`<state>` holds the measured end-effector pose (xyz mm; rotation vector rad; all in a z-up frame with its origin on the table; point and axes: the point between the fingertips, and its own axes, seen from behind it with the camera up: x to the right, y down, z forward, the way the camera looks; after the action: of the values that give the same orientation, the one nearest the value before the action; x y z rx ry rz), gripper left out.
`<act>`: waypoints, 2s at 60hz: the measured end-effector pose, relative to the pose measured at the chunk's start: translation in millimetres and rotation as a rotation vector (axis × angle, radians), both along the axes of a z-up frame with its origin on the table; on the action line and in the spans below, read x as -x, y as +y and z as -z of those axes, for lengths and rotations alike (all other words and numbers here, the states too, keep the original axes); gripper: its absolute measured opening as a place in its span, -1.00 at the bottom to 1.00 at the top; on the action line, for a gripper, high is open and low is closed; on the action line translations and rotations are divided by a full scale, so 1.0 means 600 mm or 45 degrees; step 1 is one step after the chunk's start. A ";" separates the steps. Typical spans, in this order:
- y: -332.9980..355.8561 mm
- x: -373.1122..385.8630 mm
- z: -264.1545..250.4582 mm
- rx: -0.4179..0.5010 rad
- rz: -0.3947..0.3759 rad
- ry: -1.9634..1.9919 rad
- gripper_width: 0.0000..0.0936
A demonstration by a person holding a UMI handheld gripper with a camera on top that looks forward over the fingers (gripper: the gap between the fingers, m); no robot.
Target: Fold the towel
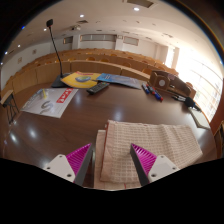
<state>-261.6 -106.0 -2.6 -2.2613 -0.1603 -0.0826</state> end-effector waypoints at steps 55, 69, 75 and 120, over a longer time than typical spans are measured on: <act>-0.045 0.002 -0.275 -0.121 -0.192 0.722 -0.90; 0.019 -0.209 -0.137 -0.085 -0.033 0.355 0.43; 0.005 -0.246 -0.151 -0.129 -0.020 0.291 0.81; -0.461 -0.151 -0.333 -0.246 -0.002 0.091 0.82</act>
<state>-171.2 -382.6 197.2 -2.0679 -0.1110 -0.0152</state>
